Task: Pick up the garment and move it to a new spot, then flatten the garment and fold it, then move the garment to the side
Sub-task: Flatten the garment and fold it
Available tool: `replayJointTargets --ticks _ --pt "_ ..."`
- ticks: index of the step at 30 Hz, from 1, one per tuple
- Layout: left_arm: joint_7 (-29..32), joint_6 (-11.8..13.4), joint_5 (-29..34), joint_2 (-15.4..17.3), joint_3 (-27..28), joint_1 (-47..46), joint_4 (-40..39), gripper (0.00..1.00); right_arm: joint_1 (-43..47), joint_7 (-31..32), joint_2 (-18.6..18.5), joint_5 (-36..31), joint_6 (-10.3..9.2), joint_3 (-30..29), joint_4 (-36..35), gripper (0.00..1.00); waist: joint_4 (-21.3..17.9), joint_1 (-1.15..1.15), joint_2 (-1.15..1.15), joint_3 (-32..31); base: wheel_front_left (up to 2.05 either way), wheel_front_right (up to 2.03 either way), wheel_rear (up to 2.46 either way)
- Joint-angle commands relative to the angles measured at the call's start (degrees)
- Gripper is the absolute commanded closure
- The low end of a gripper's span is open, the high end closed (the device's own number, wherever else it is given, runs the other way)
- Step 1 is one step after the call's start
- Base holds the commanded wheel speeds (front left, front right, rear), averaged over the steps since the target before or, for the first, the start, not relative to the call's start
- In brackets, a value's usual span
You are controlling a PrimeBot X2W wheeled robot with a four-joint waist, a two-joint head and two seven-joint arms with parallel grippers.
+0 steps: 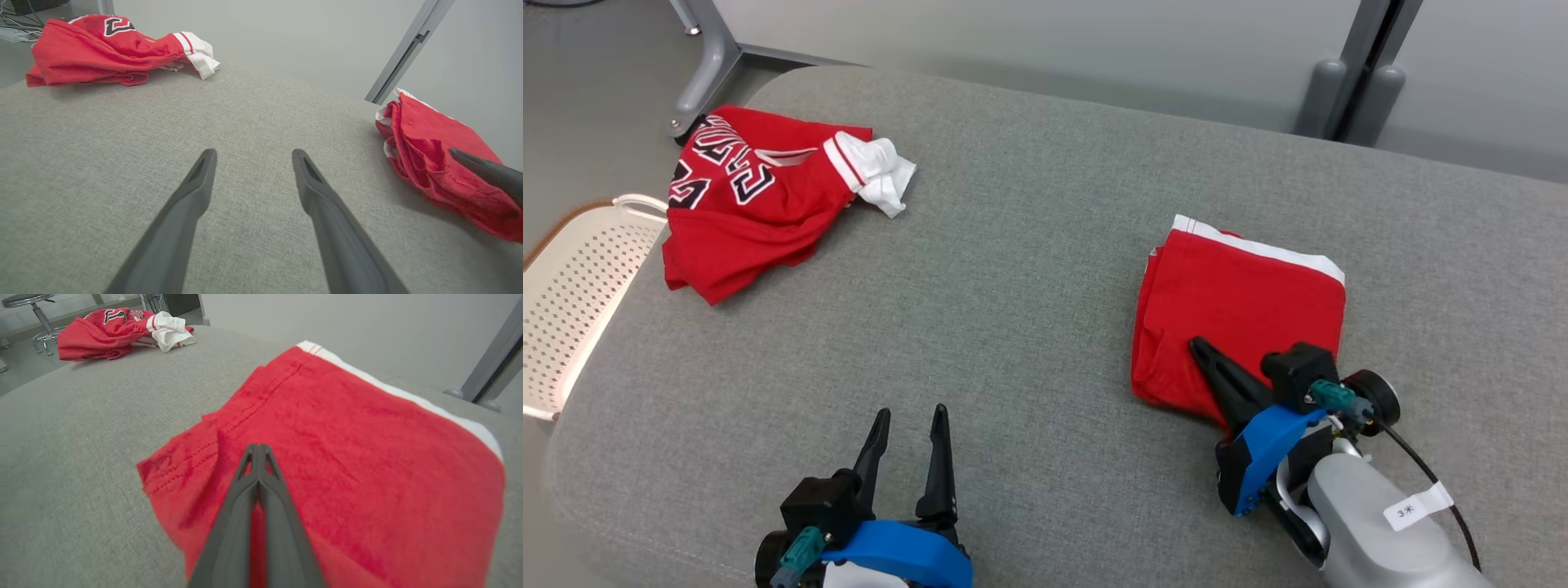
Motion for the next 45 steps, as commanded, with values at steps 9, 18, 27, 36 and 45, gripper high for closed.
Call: replayJointTargets --ticks 9,18,27,36,45 --pt "-0.17 -0.01 -0.87 -0.06 -1.40 -2.09 -1.43 0.00 1.10 -0.17 -2.83 6.61 0.00 12.30 -3.41 1.00 0.03 -0.01 -0.01 1.53 0.00 0.00 0.00" --pt "-0.16 -0.10 -0.25 -0.07 -0.53 -2.63 -1.39 0.00 0.64 -0.18 -3.48 11.92 0.00 18.74 -4.54 1.00 -1.70 -0.01 -0.01 0.93 0.00 0.00 0.00" --pt "-0.16 -0.49 1.06 -0.06 1.96 -1.76 -1.43 0.00 2.71 -0.17 -3.24 14.13 0.00 10.80 -12.78 1.00 -6.43 -0.01 -0.01 -1.60 0.00 0.00 0.00" --pt "-0.17 -0.52 2.71 -0.07 5.90 -0.41 -0.65 0.00 10.54 -0.16 -0.52 6.15 0.00 -11.09 -16.59 0.00 -13.05 -0.01 -0.01 -5.38 0.00 0.00 0.00" --pt "-0.16 -0.05 4.51 -0.06 8.95 1.62 0.12 0.00 18.14 -0.17 3.08 -1.49 0.01 -22.89 -15.48 0.00 -17.18 -0.01 -0.01 -8.11 0.00 0.00 0.00"
